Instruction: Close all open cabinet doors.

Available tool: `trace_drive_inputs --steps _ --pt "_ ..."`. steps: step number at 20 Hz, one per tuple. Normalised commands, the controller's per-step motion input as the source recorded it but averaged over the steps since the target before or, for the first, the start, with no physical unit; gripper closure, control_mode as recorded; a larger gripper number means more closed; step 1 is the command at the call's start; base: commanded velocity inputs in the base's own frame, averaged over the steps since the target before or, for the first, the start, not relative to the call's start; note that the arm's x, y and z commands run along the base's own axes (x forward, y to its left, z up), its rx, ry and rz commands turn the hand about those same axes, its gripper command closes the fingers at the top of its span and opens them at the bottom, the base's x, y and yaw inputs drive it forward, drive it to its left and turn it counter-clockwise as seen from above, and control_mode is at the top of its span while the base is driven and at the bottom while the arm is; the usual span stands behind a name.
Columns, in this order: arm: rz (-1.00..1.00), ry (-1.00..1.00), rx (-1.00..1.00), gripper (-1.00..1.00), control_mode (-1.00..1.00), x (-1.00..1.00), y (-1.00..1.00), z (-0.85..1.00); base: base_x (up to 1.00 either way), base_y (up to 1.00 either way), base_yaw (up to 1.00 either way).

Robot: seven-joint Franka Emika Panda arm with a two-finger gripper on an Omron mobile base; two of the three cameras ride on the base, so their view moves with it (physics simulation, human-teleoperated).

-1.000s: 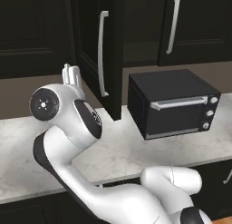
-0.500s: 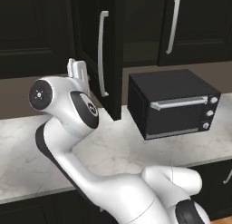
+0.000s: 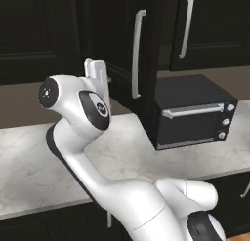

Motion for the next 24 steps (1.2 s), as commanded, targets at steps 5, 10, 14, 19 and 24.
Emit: trace_drive_inputs --steps 5,10,14,19,24 --pt "-0.11 -0.07 0.01 -1.00 -1.00 0.24 -0.54 0.00 0.00 0.00 0.00" --pt "-0.03 -0.11 0.04 -1.00 -1.00 0.33 -0.61 0.00 0.00 0.00 0.00" --pt "0.00 -0.02 0.09 -1.00 -1.00 0.43 -0.64 0.00 0.00 0.00 0.00" --pt "0.00 0.00 0.10 -1.00 -1.00 0.57 -0.54 -0.03 0.00 0.00 0.00" --pt "0.02 0.00 0.12 -1.00 -1.00 0.54 -0.51 0.00 0.00 0.00 0.00"
